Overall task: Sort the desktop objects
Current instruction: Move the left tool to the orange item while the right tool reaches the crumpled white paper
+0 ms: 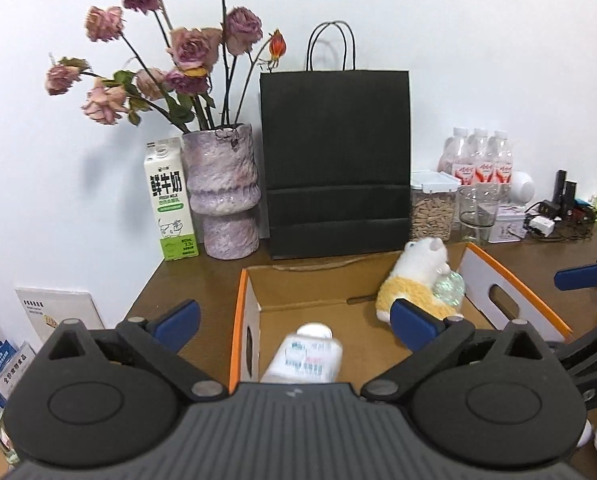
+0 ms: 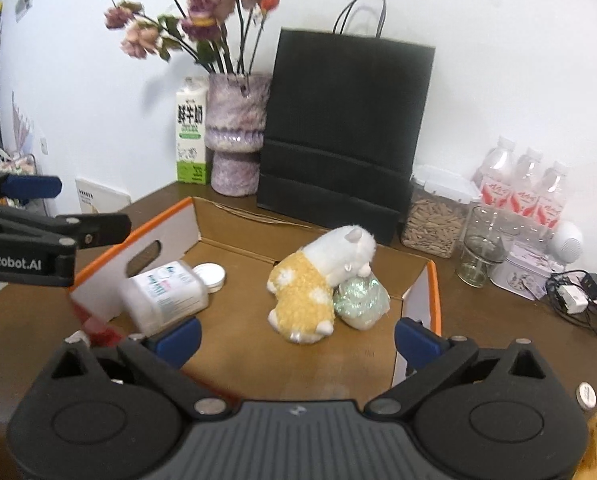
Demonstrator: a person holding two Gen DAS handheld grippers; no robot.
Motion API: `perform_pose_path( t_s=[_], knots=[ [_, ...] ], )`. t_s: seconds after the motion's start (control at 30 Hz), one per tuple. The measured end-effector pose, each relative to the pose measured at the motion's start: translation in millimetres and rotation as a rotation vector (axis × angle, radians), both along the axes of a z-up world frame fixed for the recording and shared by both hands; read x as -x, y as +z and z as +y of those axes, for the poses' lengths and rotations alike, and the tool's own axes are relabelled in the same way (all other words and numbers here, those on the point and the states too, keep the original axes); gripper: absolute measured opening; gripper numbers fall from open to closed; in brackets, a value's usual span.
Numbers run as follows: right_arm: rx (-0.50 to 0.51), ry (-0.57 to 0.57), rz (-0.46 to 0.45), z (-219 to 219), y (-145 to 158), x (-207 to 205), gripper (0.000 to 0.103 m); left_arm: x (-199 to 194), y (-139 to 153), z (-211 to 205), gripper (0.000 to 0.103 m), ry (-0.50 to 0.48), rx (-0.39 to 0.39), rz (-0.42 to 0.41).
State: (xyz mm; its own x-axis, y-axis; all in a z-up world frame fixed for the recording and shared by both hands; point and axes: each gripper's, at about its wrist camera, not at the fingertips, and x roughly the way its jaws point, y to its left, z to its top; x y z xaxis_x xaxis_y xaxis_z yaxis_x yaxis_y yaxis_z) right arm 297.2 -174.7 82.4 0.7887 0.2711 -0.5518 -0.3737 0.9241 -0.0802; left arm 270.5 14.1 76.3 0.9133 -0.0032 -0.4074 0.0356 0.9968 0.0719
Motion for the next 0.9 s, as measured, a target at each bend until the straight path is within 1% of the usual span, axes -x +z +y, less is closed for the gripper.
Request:
perform_pose_path(
  t_s=[0.13, 0.23, 0.37, 0.53, 0.63, 0.73, 0.83, 0.9],
  knots=[
    [-0.030, -0.005, -0.042, -11.4, -6.1, 44.8, 0.103, 38.3, -13.9, 5.9, 0.103, 0.000, 0.002, -0.014],
    [-0.043, -0.012, -0.050, -17.6, -19.3, 76.6, 0.103, 64.8, -28.2, 12.7, 0.103, 0.011, 0.010, -0.010],
    [-0.060, -0.036, -0.039, -25.5, -39.9, 110.6, 0.103, 90.9, -47.5, 22.2, 0.103, 0.032, 0.028, 0.023],
    [-0.061, -0.109, -0.041, -37.4, -63.3, 143.5, 0.103, 116.1, -73.3, 37.9, 0.103, 0.081, 0.045, 0.070],
    [-0.074, -0.170, -0.024, -51.5, -74.3, 150.6, 0.103, 121.2, -83.9, 51.1, 0.103, 0.112, 0.068, 0.104],
    [-0.065, -0.226, -0.002, -64.4, -81.5, 146.2, 0.103, 120.9, -88.4, 56.3, 0.103, 0.140, 0.044, 0.117],
    [-0.054, -0.267, 0.006, -72.3, -87.7, 139.8, 0.103, 118.3, -89.5, 57.5, 0.103, 0.137, 0.050, 0.122],
    [-0.046, -0.278, 0.012, -74.4, -91.6, 135.5, 0.102, 114.1, -91.3, 54.9, 0.103, 0.127, 0.038, 0.129]
  ],
)
